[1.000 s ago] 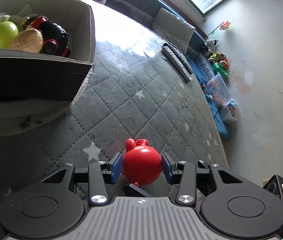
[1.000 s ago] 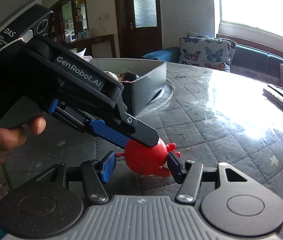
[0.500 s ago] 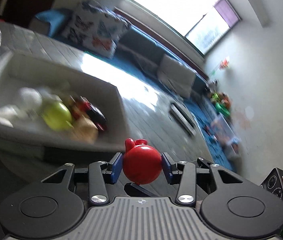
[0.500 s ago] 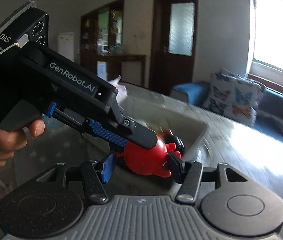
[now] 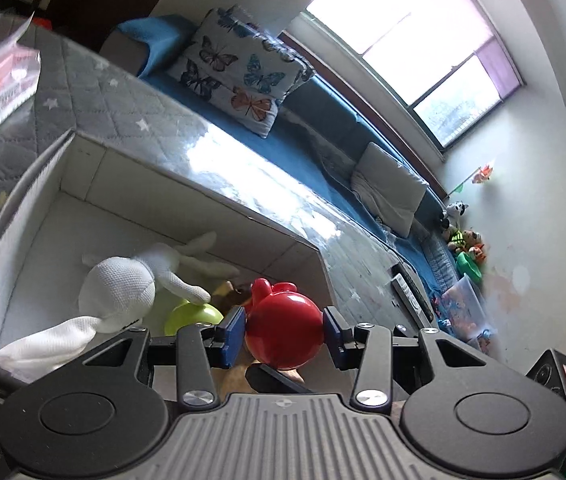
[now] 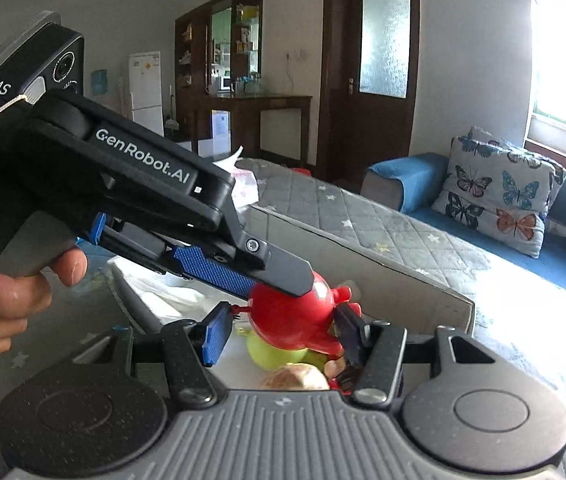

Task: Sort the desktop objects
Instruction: 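Carry the red toy into the white box and open the left tool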

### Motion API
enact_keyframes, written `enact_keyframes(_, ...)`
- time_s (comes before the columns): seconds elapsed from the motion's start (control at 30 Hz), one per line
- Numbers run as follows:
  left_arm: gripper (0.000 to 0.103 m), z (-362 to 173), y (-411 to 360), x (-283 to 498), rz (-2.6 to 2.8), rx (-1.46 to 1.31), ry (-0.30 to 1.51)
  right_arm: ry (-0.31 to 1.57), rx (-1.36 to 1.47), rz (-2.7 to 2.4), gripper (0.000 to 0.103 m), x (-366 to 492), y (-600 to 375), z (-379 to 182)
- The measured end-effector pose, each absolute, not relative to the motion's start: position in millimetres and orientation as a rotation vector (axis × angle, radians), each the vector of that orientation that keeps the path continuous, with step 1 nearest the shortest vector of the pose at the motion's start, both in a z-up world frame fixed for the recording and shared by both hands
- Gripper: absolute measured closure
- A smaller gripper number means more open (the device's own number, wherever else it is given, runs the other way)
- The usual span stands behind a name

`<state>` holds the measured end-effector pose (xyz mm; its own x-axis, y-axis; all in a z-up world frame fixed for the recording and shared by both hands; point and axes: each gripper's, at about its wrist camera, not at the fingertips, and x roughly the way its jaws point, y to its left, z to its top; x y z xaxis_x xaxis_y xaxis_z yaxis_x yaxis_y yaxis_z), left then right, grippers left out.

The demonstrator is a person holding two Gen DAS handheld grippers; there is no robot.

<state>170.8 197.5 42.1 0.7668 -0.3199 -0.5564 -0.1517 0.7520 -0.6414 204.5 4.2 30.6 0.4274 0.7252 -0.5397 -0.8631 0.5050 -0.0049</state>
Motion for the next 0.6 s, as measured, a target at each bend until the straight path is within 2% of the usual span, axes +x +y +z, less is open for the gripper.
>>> enact_keyframes(0.6,0.058,42,188,159,0.002,-0.569,0.703,0.543,-0.326,0.981,0.044,205,8,13)
